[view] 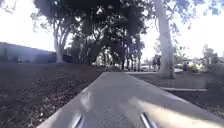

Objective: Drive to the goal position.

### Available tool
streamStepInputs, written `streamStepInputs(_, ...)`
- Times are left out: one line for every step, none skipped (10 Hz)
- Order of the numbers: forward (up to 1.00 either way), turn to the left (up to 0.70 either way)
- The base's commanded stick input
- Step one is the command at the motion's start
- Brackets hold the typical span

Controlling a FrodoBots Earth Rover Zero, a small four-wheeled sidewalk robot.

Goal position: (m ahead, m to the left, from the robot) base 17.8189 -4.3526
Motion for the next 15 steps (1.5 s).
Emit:
streamStepInputs(0.97,0.0)
streamStepInputs(0.97,0.0)
streamStepInputs(0.98,0.0)
streamStepInputs(0.98,0.0)
streamStepInputs(0.98,0.0)
streamStepInputs(0.98,0.0)
streamStepInputs(0.98,0.0)
streamStepInputs(0.98,0.0)
streamStepInputs(0.98,0.0)
streamStepInputs(0.98,0.0)
streamStepInputs(0.98,0.0)
streamStepInputs(0.98,0.0)
streamStepInputs(0.97,0.0)
streamStepInputs(0.98,0.0)
streamStepInputs(0.98,0.0)
